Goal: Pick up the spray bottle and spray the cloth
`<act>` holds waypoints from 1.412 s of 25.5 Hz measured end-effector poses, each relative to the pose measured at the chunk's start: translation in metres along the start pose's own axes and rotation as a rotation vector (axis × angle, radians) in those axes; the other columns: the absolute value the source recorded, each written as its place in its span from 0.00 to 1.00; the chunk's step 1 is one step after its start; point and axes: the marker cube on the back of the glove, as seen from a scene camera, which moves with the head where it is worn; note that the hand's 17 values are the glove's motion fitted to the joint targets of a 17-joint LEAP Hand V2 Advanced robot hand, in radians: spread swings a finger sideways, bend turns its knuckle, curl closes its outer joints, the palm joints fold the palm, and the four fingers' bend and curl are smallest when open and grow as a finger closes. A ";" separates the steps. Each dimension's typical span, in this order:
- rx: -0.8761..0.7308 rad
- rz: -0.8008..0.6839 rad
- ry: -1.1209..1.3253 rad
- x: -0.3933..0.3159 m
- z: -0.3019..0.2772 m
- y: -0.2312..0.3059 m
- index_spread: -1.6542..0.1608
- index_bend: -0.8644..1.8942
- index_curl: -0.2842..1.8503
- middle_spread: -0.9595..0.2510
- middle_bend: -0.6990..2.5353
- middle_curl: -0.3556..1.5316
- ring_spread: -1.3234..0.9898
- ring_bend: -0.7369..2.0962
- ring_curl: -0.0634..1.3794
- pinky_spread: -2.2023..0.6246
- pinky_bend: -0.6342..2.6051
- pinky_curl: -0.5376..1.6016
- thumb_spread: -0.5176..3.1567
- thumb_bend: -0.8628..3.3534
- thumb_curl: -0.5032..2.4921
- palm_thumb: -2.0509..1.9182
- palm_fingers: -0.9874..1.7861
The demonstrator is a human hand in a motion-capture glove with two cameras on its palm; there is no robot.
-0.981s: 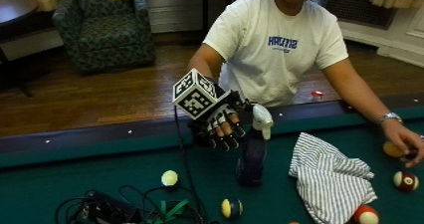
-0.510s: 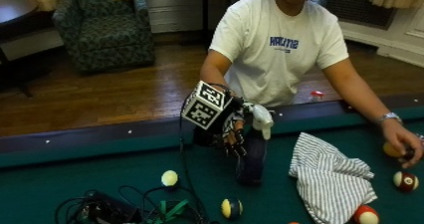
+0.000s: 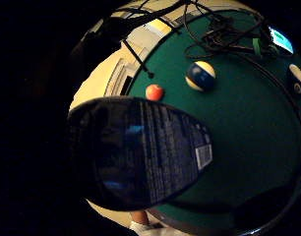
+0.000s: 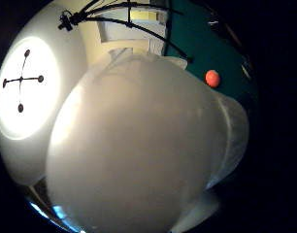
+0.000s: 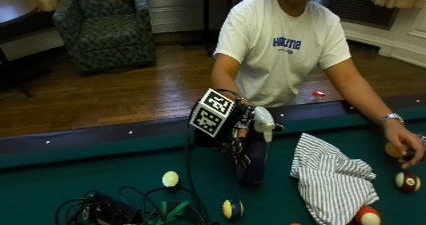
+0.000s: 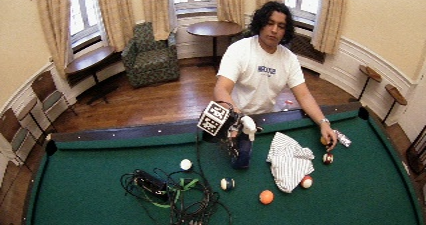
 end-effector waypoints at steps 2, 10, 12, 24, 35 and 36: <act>0.036 -0.027 -0.011 0.001 0.003 -0.006 0.71 0.33 0.20 0.73 0.32 0.39 0.55 0.44 0.27 0.86 0.30 0.42 0.40 0.20 0.29 0.69 0.51; 0.104 -0.087 0.011 0.001 0.006 -0.026 0.71 0.34 0.19 0.71 0.33 0.39 0.53 0.45 0.28 0.83 0.31 0.42 0.40 0.20 0.29 0.70 0.54; 0.115 -0.091 0.024 0.001 0.007 -0.031 0.71 0.34 0.19 0.71 0.33 0.39 0.53 0.46 0.29 0.83 0.31 0.42 0.40 0.20 0.29 0.70 0.54; 0.073 -0.051 0.060 0.001 0.013 -0.048 0.71 0.36 0.21 0.70 0.31 0.38 0.52 0.46 0.28 0.81 0.30 0.42 0.40 0.20 0.29 0.70 0.57; 0.018 -0.010 0.074 -0.004 0.016 -0.057 0.73 0.42 0.26 0.65 0.33 0.40 0.51 0.44 0.27 0.81 0.23 0.38 0.40 0.20 0.29 0.69 0.71; 0.009 -0.003 0.074 -0.004 0.016 -0.057 0.74 0.42 0.27 0.65 0.33 0.40 0.51 0.44 0.28 0.80 0.23 0.38 0.40 0.20 0.29 0.69 0.71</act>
